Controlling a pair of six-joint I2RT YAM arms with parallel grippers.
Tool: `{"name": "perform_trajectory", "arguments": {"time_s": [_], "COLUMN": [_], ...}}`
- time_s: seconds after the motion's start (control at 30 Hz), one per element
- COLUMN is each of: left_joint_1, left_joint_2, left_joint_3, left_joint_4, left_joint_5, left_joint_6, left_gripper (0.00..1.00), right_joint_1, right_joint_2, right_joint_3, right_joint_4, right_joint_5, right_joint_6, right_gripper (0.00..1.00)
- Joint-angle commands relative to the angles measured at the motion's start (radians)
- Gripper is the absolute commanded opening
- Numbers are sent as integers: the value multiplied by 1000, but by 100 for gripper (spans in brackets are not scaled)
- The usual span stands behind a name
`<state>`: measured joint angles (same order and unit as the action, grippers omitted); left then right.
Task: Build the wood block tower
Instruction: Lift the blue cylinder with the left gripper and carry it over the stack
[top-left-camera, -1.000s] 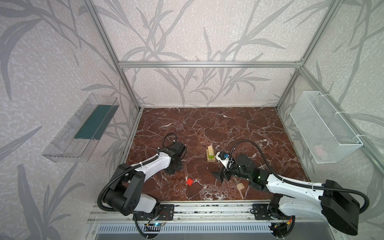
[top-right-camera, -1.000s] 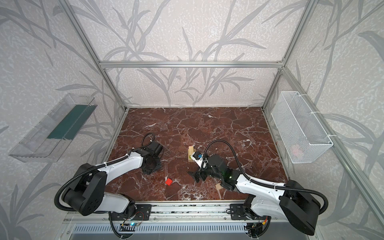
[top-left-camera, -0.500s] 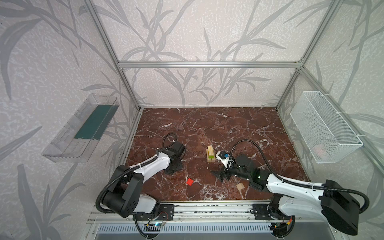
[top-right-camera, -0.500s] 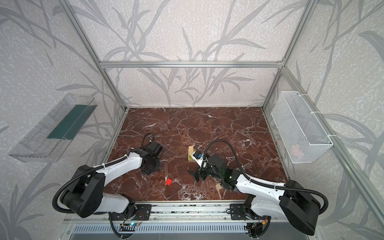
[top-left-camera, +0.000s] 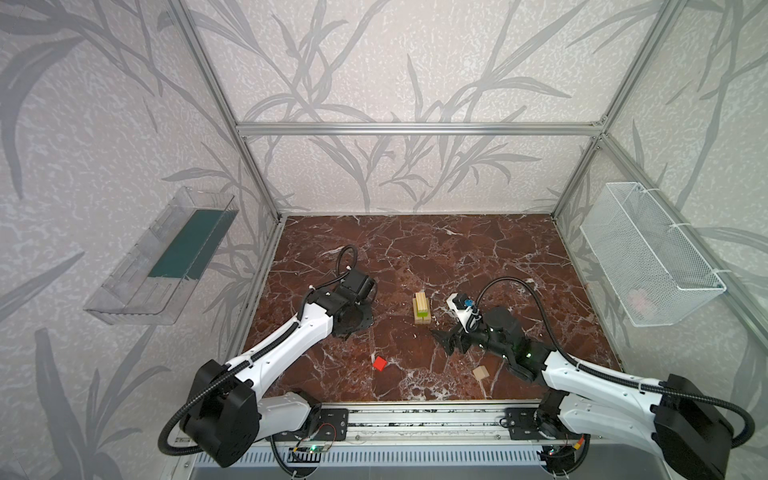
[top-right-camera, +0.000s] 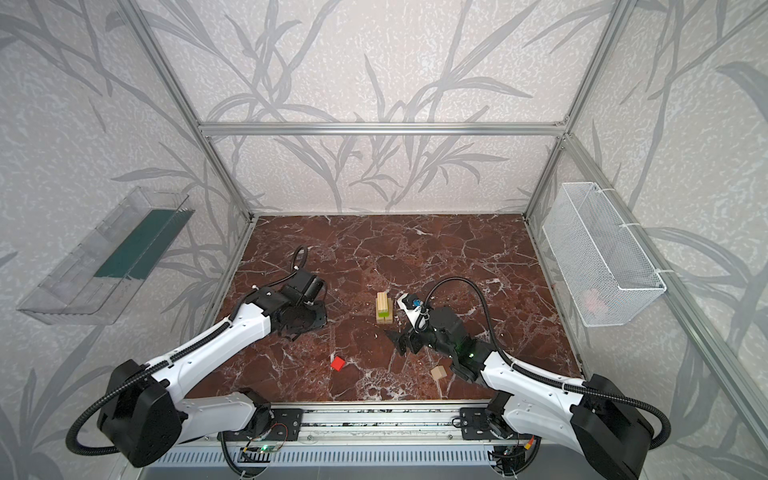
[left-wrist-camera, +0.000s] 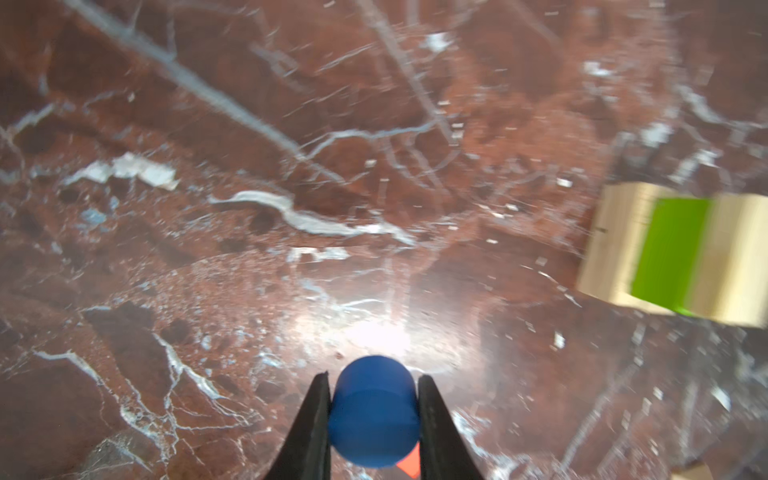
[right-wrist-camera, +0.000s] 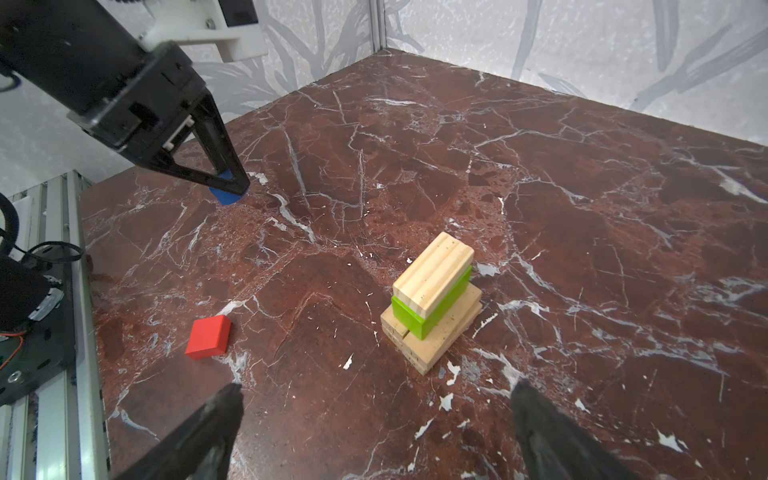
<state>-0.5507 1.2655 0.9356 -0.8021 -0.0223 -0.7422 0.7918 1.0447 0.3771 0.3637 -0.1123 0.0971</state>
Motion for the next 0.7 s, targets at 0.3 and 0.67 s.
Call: {"name": "perform_trajectory", "arguments": {"time_s": [0.3, 0.67], "left_joint_1": [-208, -247], "left_joint_2": [311, 577], "left_joint_3": [411, 689], "left_joint_4": [-145, -211], "left_joint_5": [-11, -50], "left_joint_6": [68, 73], "left_gripper": [5, 3], "right_joint_1": [-142, -188], "right_joint_2": [-8, 2], "right_joint_3": [-9, -20], "right_joint_4": [23, 37], "right_joint_5": [-117, -116], "right_joint_6": [70, 120], "right_gripper": [99, 99]}}
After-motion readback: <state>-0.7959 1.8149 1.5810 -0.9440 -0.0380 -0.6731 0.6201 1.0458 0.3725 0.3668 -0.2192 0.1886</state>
